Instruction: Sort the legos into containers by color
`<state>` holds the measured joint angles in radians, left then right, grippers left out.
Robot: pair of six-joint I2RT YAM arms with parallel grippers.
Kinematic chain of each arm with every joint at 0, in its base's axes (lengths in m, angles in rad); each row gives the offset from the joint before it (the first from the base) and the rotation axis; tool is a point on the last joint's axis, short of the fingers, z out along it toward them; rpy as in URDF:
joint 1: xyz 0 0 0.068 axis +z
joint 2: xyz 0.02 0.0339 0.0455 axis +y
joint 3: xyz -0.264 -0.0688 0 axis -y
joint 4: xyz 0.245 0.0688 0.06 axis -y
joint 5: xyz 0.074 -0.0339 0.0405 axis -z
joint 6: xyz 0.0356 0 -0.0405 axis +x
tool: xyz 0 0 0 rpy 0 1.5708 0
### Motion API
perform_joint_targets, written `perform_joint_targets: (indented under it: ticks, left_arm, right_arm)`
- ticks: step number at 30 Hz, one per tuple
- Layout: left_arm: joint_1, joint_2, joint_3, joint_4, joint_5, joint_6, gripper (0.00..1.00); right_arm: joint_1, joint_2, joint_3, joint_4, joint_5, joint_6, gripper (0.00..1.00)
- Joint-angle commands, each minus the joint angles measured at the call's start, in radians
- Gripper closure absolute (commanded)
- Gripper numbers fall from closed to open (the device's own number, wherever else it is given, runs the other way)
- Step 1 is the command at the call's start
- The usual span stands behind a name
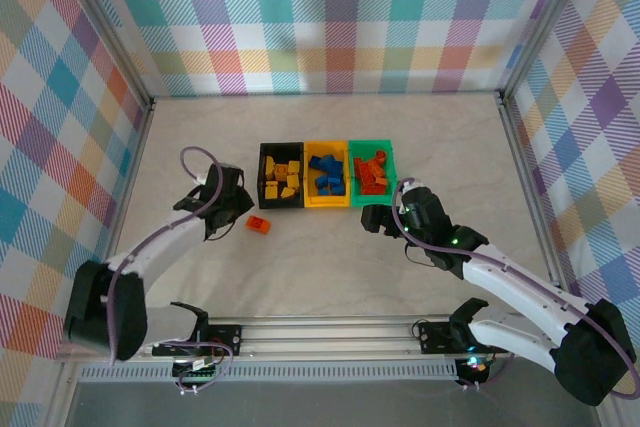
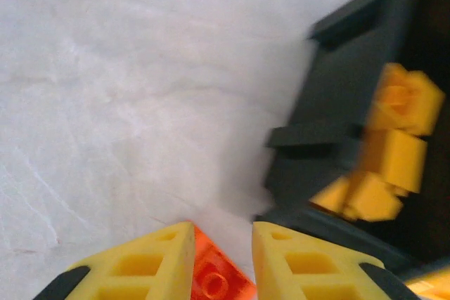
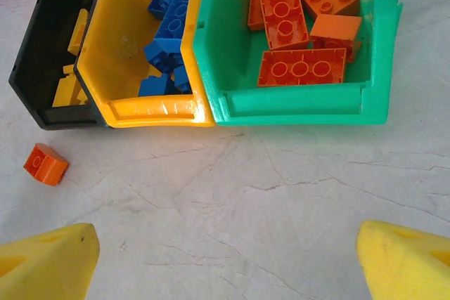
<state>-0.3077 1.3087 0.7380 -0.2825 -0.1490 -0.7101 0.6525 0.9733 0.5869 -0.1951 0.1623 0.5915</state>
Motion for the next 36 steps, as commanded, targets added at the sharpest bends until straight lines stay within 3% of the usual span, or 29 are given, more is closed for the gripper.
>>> perform_joint_targets:
  ticks: [1,7,12,16,24,32,34,36]
  left_arm:
    - [0.025,0.120,0.019,0.120,0.051,-0.019,0.72]
    - [0.036,0.305,0.086,0.132,0.016,-0.011,0.79]
    - [0.035,0.317,0.038,0.148,0.057,-0.009,0.82]
    - [-0.003,0.251,-0.060,0.174,0.085,-0.023,0.83]
    - [-0.199,0.100,-0.242,0.230,0.108,-0.155,0.84]
    - [-0.419,-0.067,-0.276,0.187,0.162,-0.263,0.82]
    - [-0.420,-0.174,-0.273,0.112,0.142,-0.263,0.77]
    - [-0.405,-0.313,-0.253,-0.020,0.079,-0.233,0.63]
  right_arm:
    - [-0.008,-0.012,0.024,0.009,-0.009,0.002,0.06]
    - [-0.008,-0.049,0.028,-0.024,0.000,-0.003,0.06]
    - [-0.010,-0.064,0.030,-0.036,0.006,-0.014,0.06]
    - [-0.010,-0.037,0.042,-0.015,-0.008,-0.020,0.06]
    - [0.006,0.153,0.098,0.044,-0.134,-0.069,0.08]
    - [0.138,0.407,0.208,0.106,-0.210,-0.113,0.08]
    - [0.173,0.467,0.245,0.111,-0.230,-0.133,0.07]
    - [0.214,0.521,0.278,0.111,-0.237,-0.150,0.07]
